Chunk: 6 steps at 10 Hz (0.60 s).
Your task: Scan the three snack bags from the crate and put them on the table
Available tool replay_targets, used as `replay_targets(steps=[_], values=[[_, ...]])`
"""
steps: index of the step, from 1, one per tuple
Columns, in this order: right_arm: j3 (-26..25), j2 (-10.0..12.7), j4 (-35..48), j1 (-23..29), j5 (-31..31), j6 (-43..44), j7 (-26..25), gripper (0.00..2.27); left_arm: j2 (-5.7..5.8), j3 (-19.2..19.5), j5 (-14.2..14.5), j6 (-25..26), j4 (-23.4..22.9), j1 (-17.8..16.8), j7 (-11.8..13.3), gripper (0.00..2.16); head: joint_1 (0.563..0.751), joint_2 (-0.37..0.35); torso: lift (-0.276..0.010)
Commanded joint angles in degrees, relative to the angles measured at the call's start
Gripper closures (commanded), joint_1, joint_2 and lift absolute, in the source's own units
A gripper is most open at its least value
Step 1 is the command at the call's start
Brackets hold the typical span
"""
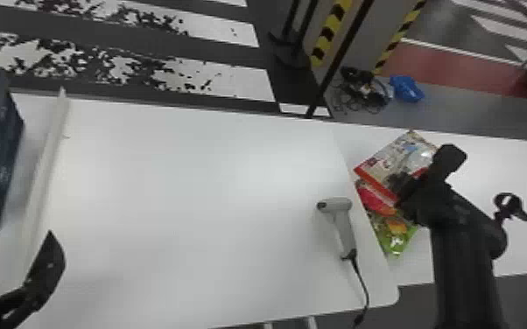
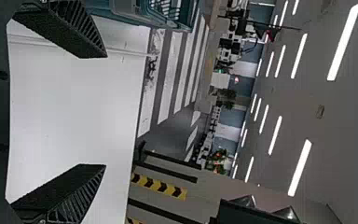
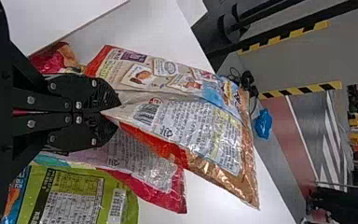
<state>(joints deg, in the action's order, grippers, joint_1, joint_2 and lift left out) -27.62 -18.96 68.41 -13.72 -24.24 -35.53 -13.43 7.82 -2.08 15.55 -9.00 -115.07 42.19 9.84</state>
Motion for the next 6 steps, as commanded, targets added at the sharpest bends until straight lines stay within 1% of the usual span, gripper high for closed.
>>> replay_targets(steps=[1,2,3,5,6], values=[[1.07,0.06,0.85,0.10,-0.89,-2.58,-0.10,0.37,-0.08,0.06,0.00,0.17,-0.07,-0.18,0.00,0.02,0.695,-0.350,-0.094],[1.07,0.24,4.36,1.86,-1.24,-5.22,-0.10,0.00,-0.08,0.06,0.00,0.53,-0.07,-0.35,0.00,0.02,0.695,-0.350,-0.094],[1.51,0.59,9.11,3.62,-1.24,-9.61,-2.04,0.01,-0.08,-0.12,0.00,0.70,-0.07,-0.62,0.00,0.02,0.695,-0.350,-0.094],[2.39,1.56,17.37,6.87,-2.30,-15.41,-6.61,0.06,0.00,-0.56,0.00,1.23,-0.51,-0.79,-0.08,0.02,0.695,-0.350,-0.094],[2.39,2.61,23.52,10.47,-3.88,-16.64,-6.87,0.06,0.00,-0.56,0.00,1.40,-0.95,-0.79,-0.08,0.02,0.695,-0.350,-0.094]])
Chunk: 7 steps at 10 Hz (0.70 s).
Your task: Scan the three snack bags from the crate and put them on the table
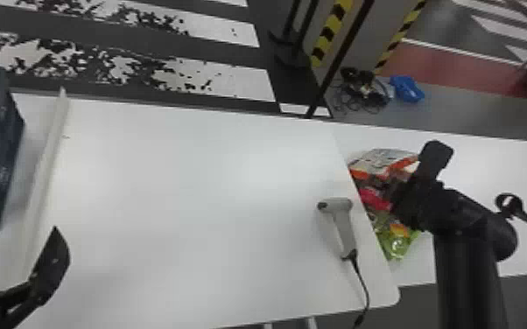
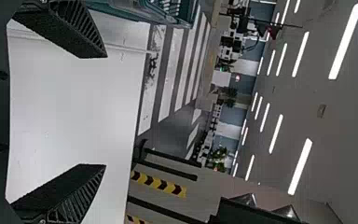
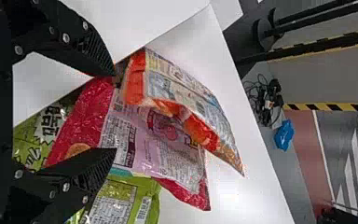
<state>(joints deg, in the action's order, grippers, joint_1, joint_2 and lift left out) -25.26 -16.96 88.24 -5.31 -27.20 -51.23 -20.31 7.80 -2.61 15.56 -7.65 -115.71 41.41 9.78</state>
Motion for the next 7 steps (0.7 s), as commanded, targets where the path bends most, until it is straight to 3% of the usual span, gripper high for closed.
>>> replay_targets(steps=[1,2,4,5,6,7], values=[[0.04,1.49,12.48,7.24,-4.18,-1.29,0.10,0.06,0.11,0.06,0.17,1.81,-1.18,0.07,-0.11,0.02,0.695,-0.350,-0.094],[1.35,2.72,19.95,11.55,-5.76,-1.29,0.36,0.04,0.02,0.06,0.17,3.75,-2.50,0.07,-0.20,0.02,0.695,-0.350,-0.094],[8.91,6.23,30.76,18.05,-0.14,0.47,2.03,0.04,-0.41,-0.12,0.17,10.60,-6.89,-0.02,-0.64,0.02,0.695,-0.350,-0.094],[13.13,8.34,35.33,21.57,0.39,0.47,4.40,0.04,-0.59,0.06,0.09,17.81,-10.67,-0.02,-1.17,0.03,0.695,-0.345,-0.094],[18.32,10.54,38.85,24.56,2.06,2.05,5.37,0.04,-1.12,0.23,-0.09,20.62,-13.31,0.07,-1.43,0.03,0.695,-0.285,-0.094],[26.05,11.24,40.87,27.99,8.12,7.68,5.55,0.04,-1.29,0.23,-0.44,23.08,-15.24,0.07,-2.05,0.03,0.695,-0.210,-0.094]])
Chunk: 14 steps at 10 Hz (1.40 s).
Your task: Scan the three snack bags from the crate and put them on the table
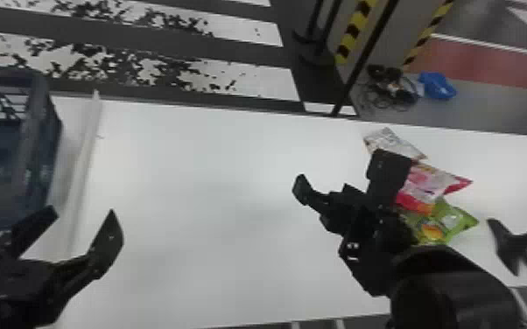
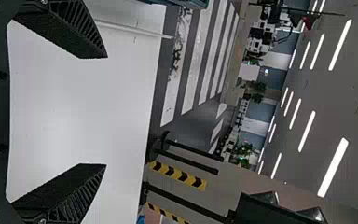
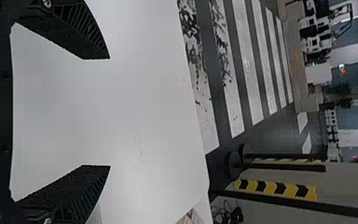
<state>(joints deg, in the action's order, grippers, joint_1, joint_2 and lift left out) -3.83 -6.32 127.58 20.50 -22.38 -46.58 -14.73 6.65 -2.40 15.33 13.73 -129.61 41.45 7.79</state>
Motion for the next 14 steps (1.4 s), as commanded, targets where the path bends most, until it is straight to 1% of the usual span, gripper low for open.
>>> replay_targets(steps=[1,2,3,4,6,7,8,9,10,11,12,13,14], values=[[13.58,0.34,1.62,5.52,13.94,12.87,-0.13,0.04,-0.24,0.11,-0.91,3.11,-3.02,0.48,-0.85,0.03,0.695,-0.175,-0.094],[17.45,0.08,1.62,8.59,17.19,19.90,-0.21,0.04,-0.24,0.38,-1.09,3.11,-4.33,1.44,-0.85,0.03,0.695,-0.099,-0.094],[18.15,-0.01,1.62,11.05,17.19,24.30,-0.21,0.04,-0.33,0.90,-1.09,3.11,-5.30,2.41,-0.85,0.03,0.695,-0.031,-0.094],[18.07,-1.15,2.06,14.39,17.19,30.98,-0.21,0.04,-0.33,1.96,-1.09,2.94,-5.83,3.38,-0.85,0.03,0.695,0.016,-0.094],[16.13,-4.05,3.56,22.65,17.19,42.40,-0.65,0.04,-0.15,4.68,-0.12,1.70,-6.36,5.84,-0.58,0.03,0.695,0.037,-0.094],[15.52,-5.81,3.73,26.79,17.28,48.03,-1.18,0.04,0.02,5.12,0.32,-0.76,-6.53,8.04,-0.14,0.03,0.695,0.039,-0.094],[14.73,-7.22,3.64,29.69,17.28,49.43,-1.53,0.04,0.20,5.21,0.32,-2.87,-6.53,10.14,0.03,0.03,0.695,0.036,-0.094],[13.76,-8.27,3.64,32.59,17.19,51.37,-1.71,0.04,0.20,5.83,0.58,-3.04,-7.50,12.34,0.21,0.03,0.695,0.033,-0.094],[13.15,-9.15,3.73,34.70,17.19,52.25,-1.71,0.04,0.11,6.44,1.11,-2.87,-8.11,13.84,0.47,0.03,0.695,0.023,-0.094],[11.65,-10.29,4.52,36.28,15.35,51.54,-1.71,0.04,-0.15,6.53,1.20,-2.69,-9.26,15.24,0.39,0.03,0.695,0.015,-0.094],[10.51,-10.82,7.60,38.65,14.91,48.03,-1.71,0.04,-0.15,6.44,1.02,-2.51,-10.75,16.82,-0.14,0.03,0.695,0.005,-0.094],[9.54,-11.17,10.59,40.50,14.82,45.21,-1.80,0.04,-0.15,6.88,0.93,-1.63,-12.16,17.88,-0.76,0.03,0.695,-0.003,-0.094],[9.28,-11.08,12.08,40.67,14.91,43.46,-2.06,0.04,-0.06,7.06,0.85,0.12,-13.30,18.23,-0.85,0.03,0.695,-0.014,-0.094]])
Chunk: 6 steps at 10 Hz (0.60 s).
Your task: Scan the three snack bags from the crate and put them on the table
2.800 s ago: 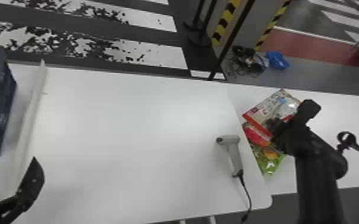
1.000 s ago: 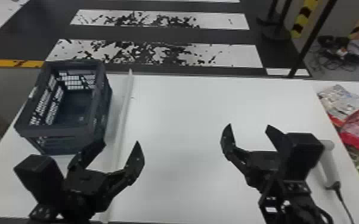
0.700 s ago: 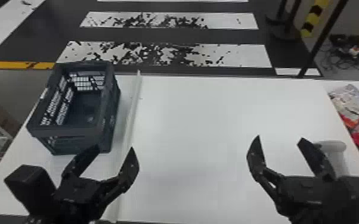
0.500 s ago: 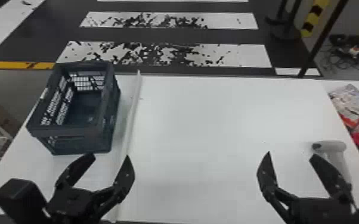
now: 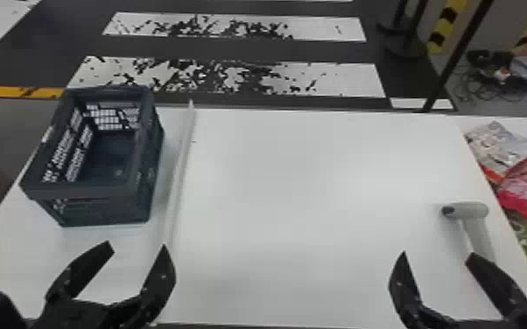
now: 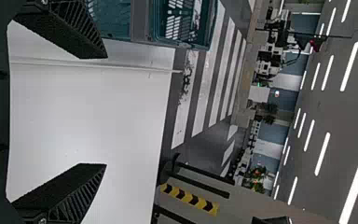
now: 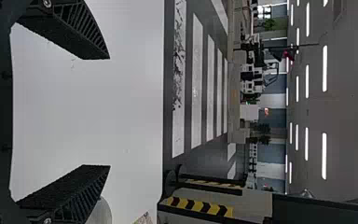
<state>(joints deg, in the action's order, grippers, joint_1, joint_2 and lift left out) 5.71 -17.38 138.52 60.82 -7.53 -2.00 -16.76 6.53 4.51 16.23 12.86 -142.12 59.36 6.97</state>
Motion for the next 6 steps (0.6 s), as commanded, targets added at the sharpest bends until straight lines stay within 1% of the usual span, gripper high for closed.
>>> replay_targets(steps=[1,2,4,6], values=[[-0.17,0.24,1.66,0.27,-0.03,-1.31,-0.11,0.04,0.15,0.06,-0.24,1.87,-1.49,0.76,-0.03,0.03,0.695,-0.019,-0.094],[0.36,0.42,1.84,0.00,-0.03,-0.96,-0.82,0.04,0.15,-0.38,-0.94,2.04,-2.02,1.37,-0.03,0.03,0.695,-0.021,-0.094],[-0.17,0.50,1.84,-0.52,-2.14,-0.78,-1.52,0.04,0.41,-2.32,-4.37,2.04,-3.08,1.99,-1.61,0.03,0.695,-0.033,-0.094],[-0.70,0.42,2.10,-0.52,-3.63,-1.48,-1.43,0.04,0.41,-2.23,-4.28,2.57,-3.96,2.34,-1.52,0.03,0.695,-0.053,-0.094]])
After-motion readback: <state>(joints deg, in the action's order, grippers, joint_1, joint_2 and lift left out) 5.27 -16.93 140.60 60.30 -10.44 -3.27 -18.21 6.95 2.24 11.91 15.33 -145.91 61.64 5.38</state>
